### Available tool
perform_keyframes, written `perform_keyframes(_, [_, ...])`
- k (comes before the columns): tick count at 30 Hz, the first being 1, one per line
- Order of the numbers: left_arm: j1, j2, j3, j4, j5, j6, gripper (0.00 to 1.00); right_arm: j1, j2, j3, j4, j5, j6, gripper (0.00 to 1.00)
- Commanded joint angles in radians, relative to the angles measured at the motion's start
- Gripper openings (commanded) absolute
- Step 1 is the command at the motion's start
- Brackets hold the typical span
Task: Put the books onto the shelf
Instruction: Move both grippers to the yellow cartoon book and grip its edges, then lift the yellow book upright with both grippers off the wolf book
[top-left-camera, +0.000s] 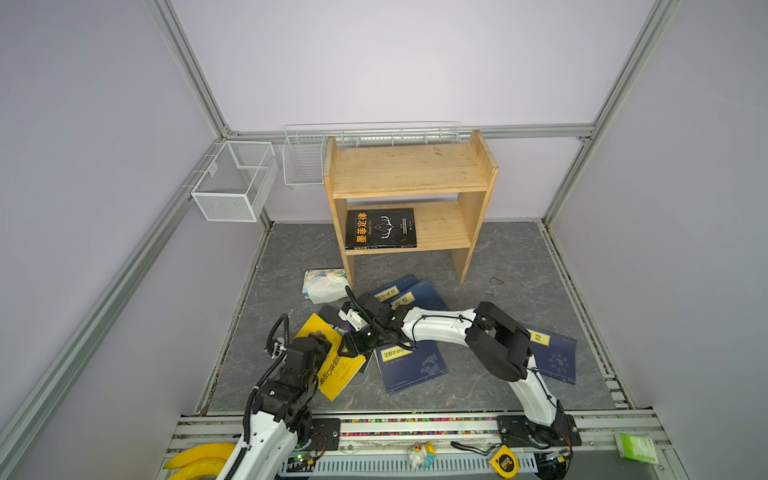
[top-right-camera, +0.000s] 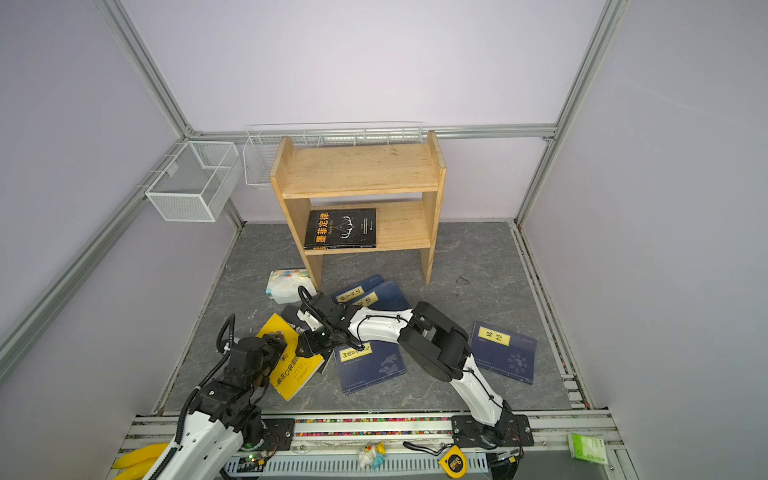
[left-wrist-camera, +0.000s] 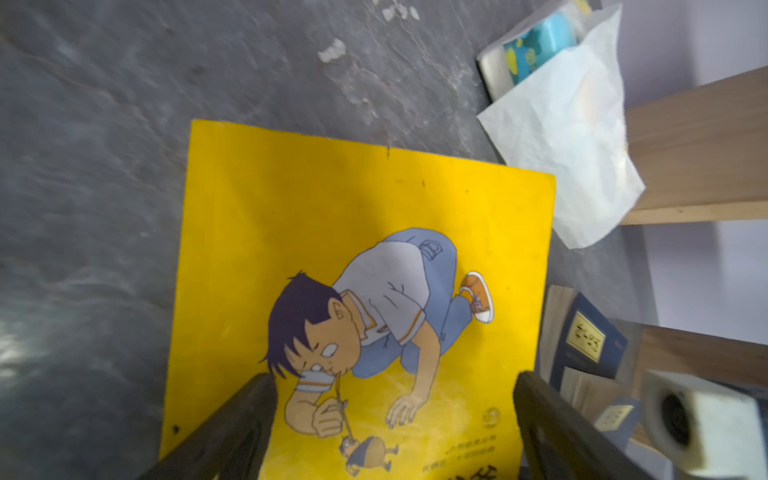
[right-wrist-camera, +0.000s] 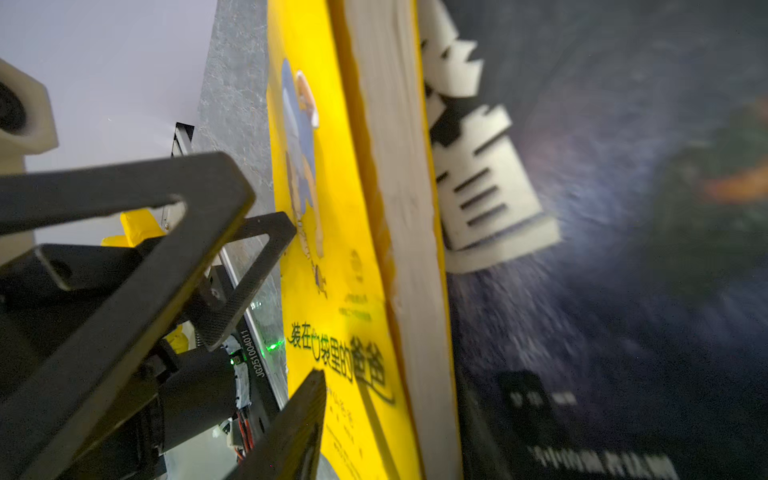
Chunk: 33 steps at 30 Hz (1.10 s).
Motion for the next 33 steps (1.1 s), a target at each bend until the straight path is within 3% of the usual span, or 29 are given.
perform_keyframes(1, [-0.003, -0.003, -0.045, 0.077, 0.128, -0.054, 0.9, -0.012, 0.003, 0.0, -0.021, -0.04, -0.015, 0.5])
perform_keyframes(4, [-0.003, 0.001, -0.044, 0.097, 0.137, -0.054, 0.9, -0.032, -0.032, -0.024, -0.017, -0.036, -0.019, 0.44])
perform_keyframes(9, [-0.002, 0.025, -0.025, 0.125, 0.153, -0.035, 0.9, -0.052, -0.064, -0.035, -0.004, -0.052, -0.012, 0.22])
perform_keyframes(14, [-0.002, 0.019, 0.099, 0.016, 0.099, 0.062, 0.91, -0.055, -0.073, -0.036, 0.017, -0.051, 0.013, 0.08])
perform_keyframes(22, [-0.001, 0.022, 0.3, -0.196, -0.001, 0.233, 0.96, -0.09, -0.179, -0.073, 0.021, -0.004, 0.038, 0.07])
perform_keyframes(26, [0.002, 0.1, 0.348, -0.172, 0.125, 0.398, 0.99, -0.14, -0.255, -0.1, 0.0, -0.035, 0.054, 0.07])
perform_keyframes(30, [0.002, 0.227, 0.341, -0.105, 0.27, 0.449, 0.98, -0.199, -0.317, -0.164, 0.024, -0.111, 0.104, 0.07])
perform_keyframes(33, [0.003, 0.285, 0.286, 0.056, 0.417, 0.436, 0.97, -0.235, -0.367, -0.226, 0.06, -0.138, 0.142, 0.07])
